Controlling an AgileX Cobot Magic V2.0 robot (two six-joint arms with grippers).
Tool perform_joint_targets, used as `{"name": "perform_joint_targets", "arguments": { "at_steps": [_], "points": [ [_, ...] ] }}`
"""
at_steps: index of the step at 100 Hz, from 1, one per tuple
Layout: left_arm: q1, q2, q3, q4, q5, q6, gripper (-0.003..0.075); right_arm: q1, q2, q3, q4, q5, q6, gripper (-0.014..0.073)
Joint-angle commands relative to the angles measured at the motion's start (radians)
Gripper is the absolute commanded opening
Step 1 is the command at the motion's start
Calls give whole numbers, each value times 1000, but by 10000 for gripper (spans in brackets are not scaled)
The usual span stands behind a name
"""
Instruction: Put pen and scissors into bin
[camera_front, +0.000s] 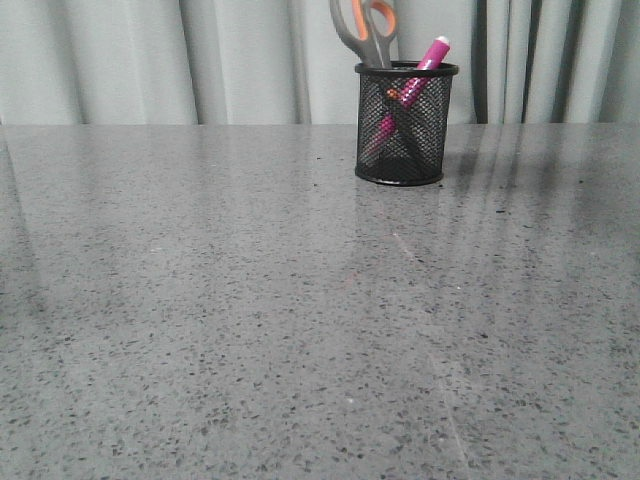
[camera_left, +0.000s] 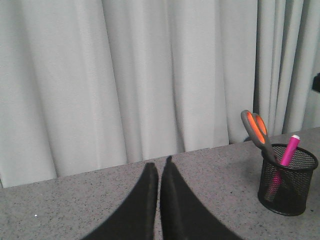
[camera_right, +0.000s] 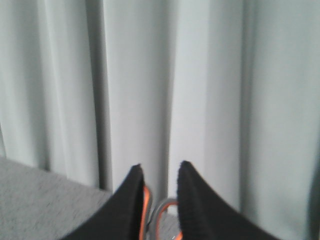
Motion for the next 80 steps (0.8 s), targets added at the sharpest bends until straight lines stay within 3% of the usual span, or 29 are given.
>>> {"name": "perform_joint_targets", "arguments": {
  "at_steps": [1, 4, 39, 63, 80],
  "points": [
    [-7, -2, -28, -28, -5, 2, -19, -36, -111, 2, -2, -31, -16, -42],
    [-7, -2, -28, -28, -7, 2, -19, -52, -143, 16, -2, -28, -16, -77],
    [-7, -13, 1, 0, -31, 2, -19, -204, -549, 341, -2, 29, -16, -74],
    [-7, -154, 175, -28, -131, 46, -19, -216, -893, 617, -2, 64, -16, -74],
    [-7, -322, 310, -74, -169, 52, -19, -216, -1111, 773, -2, 163, -16, -74]
  ]
}}
